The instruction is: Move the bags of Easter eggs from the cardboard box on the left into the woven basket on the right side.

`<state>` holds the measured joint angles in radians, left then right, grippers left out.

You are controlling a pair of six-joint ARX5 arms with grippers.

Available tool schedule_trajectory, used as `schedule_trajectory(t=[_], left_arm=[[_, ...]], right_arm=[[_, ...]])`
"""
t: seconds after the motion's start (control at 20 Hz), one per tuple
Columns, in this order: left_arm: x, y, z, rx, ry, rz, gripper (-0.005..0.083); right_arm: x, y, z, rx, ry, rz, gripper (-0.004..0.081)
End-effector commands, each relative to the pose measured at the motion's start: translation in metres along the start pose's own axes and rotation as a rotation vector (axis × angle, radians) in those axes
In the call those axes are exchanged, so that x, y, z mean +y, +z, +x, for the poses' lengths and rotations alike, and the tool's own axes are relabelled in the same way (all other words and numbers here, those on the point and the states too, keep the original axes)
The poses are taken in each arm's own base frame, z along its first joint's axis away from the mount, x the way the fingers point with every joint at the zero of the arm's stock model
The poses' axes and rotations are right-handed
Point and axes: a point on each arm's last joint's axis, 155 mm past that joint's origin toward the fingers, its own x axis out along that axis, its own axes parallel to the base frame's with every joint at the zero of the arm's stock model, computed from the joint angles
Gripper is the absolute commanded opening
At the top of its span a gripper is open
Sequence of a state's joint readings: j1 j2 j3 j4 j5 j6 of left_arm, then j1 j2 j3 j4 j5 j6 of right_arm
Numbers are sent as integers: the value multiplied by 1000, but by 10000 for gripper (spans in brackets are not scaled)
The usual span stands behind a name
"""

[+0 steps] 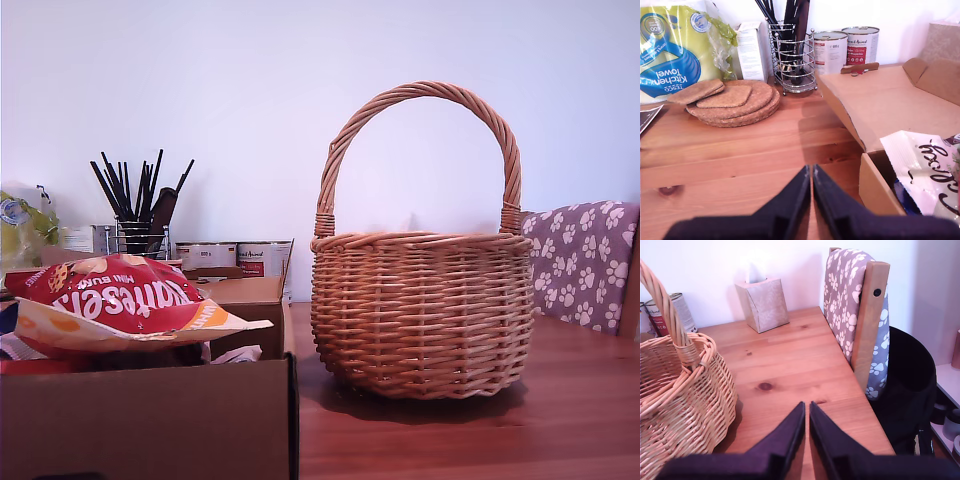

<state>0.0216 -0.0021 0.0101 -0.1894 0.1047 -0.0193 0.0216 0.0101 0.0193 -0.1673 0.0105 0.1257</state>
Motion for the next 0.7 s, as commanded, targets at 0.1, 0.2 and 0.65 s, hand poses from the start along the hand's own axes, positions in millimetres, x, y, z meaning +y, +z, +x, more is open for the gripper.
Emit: schedule_trajectory(t=[0.1,0.2,0.65], left_arm=[[-4,-11,1,30,-22,-3,-19],[-4,-11,1,30,-22,-4,-19],[-26,61,-18,-133,-123,10,-19]], right_arm=[[1,-5,1,7,4,-6,-13],[1,-5,1,7,4,-6,-13],[38,78,-30,-124,170,37,-13]])
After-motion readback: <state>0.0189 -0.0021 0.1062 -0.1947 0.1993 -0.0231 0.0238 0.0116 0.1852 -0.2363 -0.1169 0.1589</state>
